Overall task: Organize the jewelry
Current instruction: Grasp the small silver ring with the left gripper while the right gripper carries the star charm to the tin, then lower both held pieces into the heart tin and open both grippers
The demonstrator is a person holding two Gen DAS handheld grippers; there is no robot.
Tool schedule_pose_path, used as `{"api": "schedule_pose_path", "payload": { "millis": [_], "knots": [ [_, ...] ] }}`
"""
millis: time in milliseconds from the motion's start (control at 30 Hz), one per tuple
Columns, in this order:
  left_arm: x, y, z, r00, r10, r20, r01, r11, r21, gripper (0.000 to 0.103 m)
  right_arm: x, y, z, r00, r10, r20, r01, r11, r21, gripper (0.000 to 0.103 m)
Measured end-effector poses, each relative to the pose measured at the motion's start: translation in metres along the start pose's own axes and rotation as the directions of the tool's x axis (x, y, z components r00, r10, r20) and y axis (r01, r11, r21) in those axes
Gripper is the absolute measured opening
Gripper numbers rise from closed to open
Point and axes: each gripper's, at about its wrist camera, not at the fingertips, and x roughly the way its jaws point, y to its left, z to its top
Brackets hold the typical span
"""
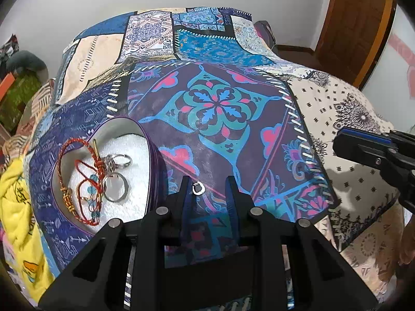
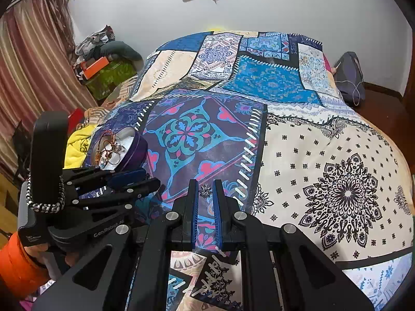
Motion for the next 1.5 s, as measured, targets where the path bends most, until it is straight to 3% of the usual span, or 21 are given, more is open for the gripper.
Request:
{"api": "schedule_pose_path", "payload": {
  "millis": [200,367,567,933,1500],
  "knots": [
    [0.007,-0.007,0.002,0.999,0.009,-0.03,-0.007,0.998,0.065,0.021,0.0,-0.004,-0.003,1.0,0.007,-0.003,-0.007,1.0,0.009,0.01],
    [0.008,-0.005,0.003,0.999,-0.001,-0.045,0.004,0.997,0.079,0.009,-0.002,-0.004,-0.003,1.0,0.013,0.0,-0.013,1.0,0.011,0.01],
    [-0.003,-0.006,-0.006,0.999,-0.032,-0.036,0.035,0.995,0.091,0.009,-0.004,-0.001,-0.001,1.0,0.02,0.002,-0.02,1.0,0.003,0.01],
    [-0.06,0.013,-0.01,0.994,-0.077,0.077,0.074,0.996,0.041,0.009,-0.011,0.018,0.01,0.999,0.031,0.027,-0.031,0.999,-0.03,0.01],
    [-0.112,0.076,-0.003,0.976,-0.055,0.21,0.067,0.996,-0.051,0.009,-0.012,0.084,0.05,0.991,0.09,0.094,-0.078,0.99,-0.119,0.01]
  ]
}}
